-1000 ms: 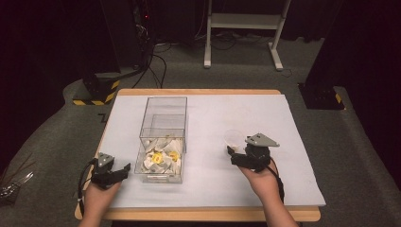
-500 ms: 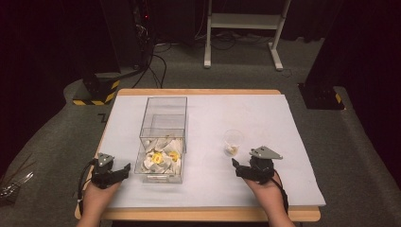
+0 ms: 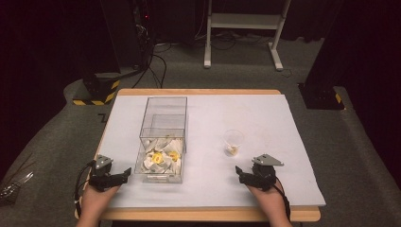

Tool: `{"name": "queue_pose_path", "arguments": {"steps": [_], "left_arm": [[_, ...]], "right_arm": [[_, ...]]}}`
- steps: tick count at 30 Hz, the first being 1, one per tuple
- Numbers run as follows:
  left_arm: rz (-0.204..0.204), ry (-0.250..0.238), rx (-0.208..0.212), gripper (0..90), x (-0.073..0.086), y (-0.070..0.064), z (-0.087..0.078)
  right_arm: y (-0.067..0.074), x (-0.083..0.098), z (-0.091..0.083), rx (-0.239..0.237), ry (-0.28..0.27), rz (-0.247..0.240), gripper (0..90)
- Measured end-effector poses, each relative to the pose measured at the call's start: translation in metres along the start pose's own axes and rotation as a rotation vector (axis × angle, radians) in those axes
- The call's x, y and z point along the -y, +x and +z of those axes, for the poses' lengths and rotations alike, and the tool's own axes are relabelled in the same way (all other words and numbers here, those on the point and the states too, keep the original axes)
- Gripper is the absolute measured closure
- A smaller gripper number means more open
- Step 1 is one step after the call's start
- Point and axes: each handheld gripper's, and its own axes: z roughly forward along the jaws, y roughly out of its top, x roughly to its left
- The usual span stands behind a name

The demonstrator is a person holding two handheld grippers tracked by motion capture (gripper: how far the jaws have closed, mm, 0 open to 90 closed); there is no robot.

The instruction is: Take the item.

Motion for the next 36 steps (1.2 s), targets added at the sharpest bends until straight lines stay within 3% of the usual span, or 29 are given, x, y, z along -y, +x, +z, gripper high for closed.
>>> {"name": "queue_pose_path", "arguments": {"steps": [7,11,15,20,26,36], "left_arm": [[0.005,-0.031,0.041,12.8,0.000,0.001,-0.010],[-0.012,-0.054,0.062,13.1,0.000,0.004,-0.018],[0.022,-0.052,0.072,13.3,0.000,-0.001,-0.025],[0.031,-0.073,0.099,13.6,-0.005,-0.006,-0.036],[0.021,-0.109,0.101,13.9,-0.008,-0.008,-0.048],[0.007,-0.165,0.143,14.0,-0.012,-0.014,-0.066]], "right_arm": [[-0.001,0.004,0.008,0.008,0.031,-0.008,19.5],[-0.001,0.004,0.008,0.020,0.035,-0.013,19.2],[-0.001,0.005,0.009,0.027,0.044,-0.016,19.2],[0.002,0.005,0.011,0.043,0.052,-0.035,19.4],[0.003,0.005,0.014,0.044,0.084,-0.037,20.2],[0.002,0.005,0.015,0.038,0.094,-0.020,20.1]]}}
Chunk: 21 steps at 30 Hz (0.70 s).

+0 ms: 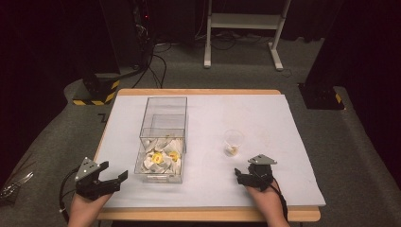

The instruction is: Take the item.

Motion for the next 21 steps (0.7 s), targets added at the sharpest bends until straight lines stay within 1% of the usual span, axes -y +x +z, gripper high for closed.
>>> {"name": "queue_pose_path", "arguments": {"steps": [3,5,6,7,8,9,11,14,17,20,21], "left_arm": [[0.013,-0.016,0.006,14.0,-0.002,-0.005,-0.005],[0.006,-0.034,0.023,14.0,-0.004,-0.008,-0.007],[-0.003,-0.042,0.036,14.0,-0.004,-0.009,-0.007],[-0.003,-0.048,0.049,14.0,-0.005,-0.010,-0.008],[-0.010,-0.052,0.057,13.9,-0.005,-0.012,-0.008],[-0.003,-0.055,0.055,13.9,-0.005,-0.014,-0.009],[0.018,-0.052,0.050,14.0,-0.004,-0.016,-0.008],[0.021,-0.045,0.067,14.0,-0.001,-0.020,-0.004],[0.037,-0.034,0.077,14.0,0.001,-0.024,0.000],[0.040,-0.029,0.091,14.1,0.003,-0.029,0.004],[0.047,-0.025,0.092,14.1,0.004,-0.030,0.005]], "right_arm": [[0.000,0.000,0.000,0.000,0.000,0.001,20.1],[0.000,0.000,0.000,0.000,0.000,-0.002,20.1],[0.000,0.000,0.000,0.000,0.000,-0.002,20.1],[0.000,0.000,0.000,0.000,0.000,-0.002,20.1],[0.000,0.000,0.000,0.000,0.000,-0.002,20.2],[0.000,0.000,0.000,0.001,-0.001,-0.003,20.2],[0.000,0.000,0.000,0.002,0.000,-0.003,20.1],[0.000,0.000,0.000,0.002,0.000,-0.003,20.1],[0.000,0.000,0.000,0.002,-0.001,-0.005,20.1],[0.000,0.000,0.000,0.002,0.001,-0.003,20.1],[0.000,0.000,0.000,0.002,0.001,-0.003,20.1]]}}
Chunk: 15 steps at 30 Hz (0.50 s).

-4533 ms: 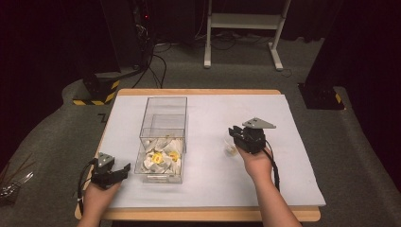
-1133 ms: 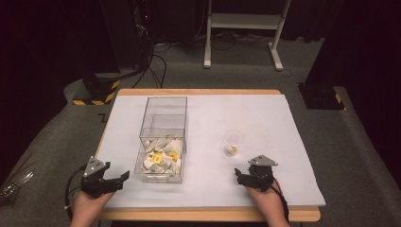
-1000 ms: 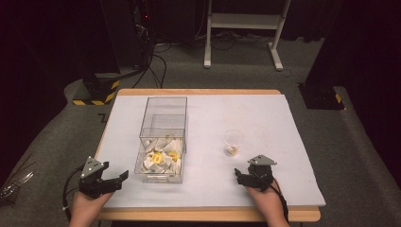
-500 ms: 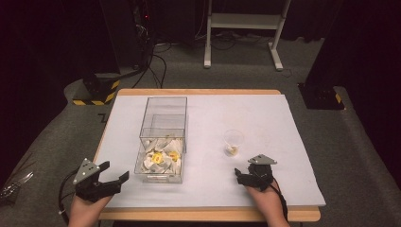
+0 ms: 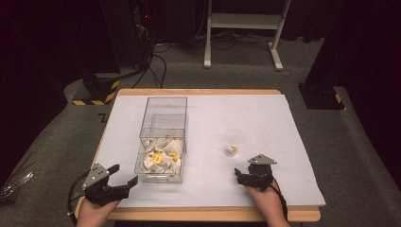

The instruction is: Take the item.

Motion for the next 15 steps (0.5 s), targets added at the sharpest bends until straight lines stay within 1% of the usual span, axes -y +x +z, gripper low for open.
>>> {"name": "queue_pose_path", "arguments": {"steps": [5,9,11,13,15], "left_arm": [[0.009,0.017,0.034,13.8,0.006,-0.003,0.008],[0.001,0.021,0.050,13.1,0.010,-0.004,0.013],[0.006,0.019,0.051,13.5,0.011,-0.003,0.016],[0.003,0.021,0.063,14.1,0.013,-0.005,0.018],[0.021,0.025,0.059,14.7,0.014,-0.006,0.020]], "right_arm": [[0.000,0.000,0.000,0.002,0.000,-0.001,20.0],[0.000,0.000,0.000,0.005,0.000,0.000,19.9],[0.000,0.000,0.000,0.005,0.000,-0.002,20.0],[0.000,0.000,0.000,0.006,0.000,-0.003,20.0],[0.001,0.000,0.000,0.007,0.000,-0.001,20.0]]}}
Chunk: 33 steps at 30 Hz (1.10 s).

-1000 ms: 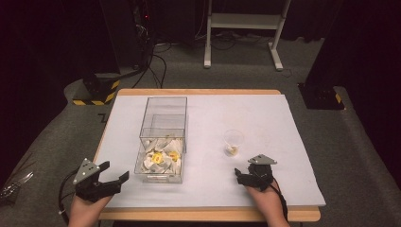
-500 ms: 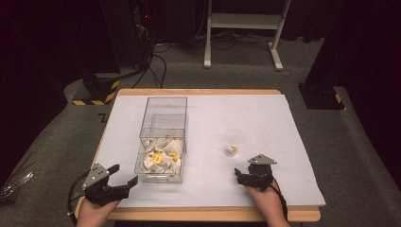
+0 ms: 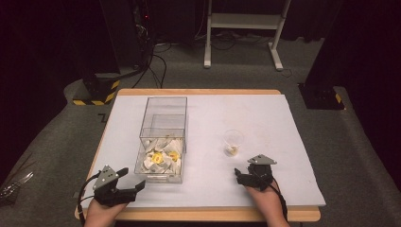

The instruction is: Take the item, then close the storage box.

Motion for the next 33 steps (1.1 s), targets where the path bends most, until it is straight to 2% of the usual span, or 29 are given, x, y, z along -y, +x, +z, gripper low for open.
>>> {"name": "queue_pose_path", "arguments": {"steps": [4,6,10,15,20,33], "left_arm": [[0.012,-0.001,-0.001,16.0,0.001,-0.003,0.004],[0.008,-0.018,-0.008,18.3,0.002,-0.005,0.005],[0.038,-0.032,-0.031,24.7,0.003,-0.007,0.007],[0.034,-0.068,-0.041,30.9,0.002,-0.009,0.009],[0.049,-0.082,-0.057,32.2,0.002,-0.013,0.010],[0.030,-0.083,-0.083,33.5,0.001,-0.015,0.016]], "right_arm": [[0.000,0.000,0.000,0.000,0.000,-0.002,20.0],[0.000,0.000,0.000,0.000,0.000,0.000,20.0],[0.000,0.000,0.000,0.000,0.000,0.000,20.0],[0.000,0.000,0.000,0.000,0.000,-0.004,20.0],[0.000,0.000,0.000,0.000,-0.001,-0.002,20.0],[0.000,0.000,0.000,0.001,0.000,-0.002,20.0]]}}
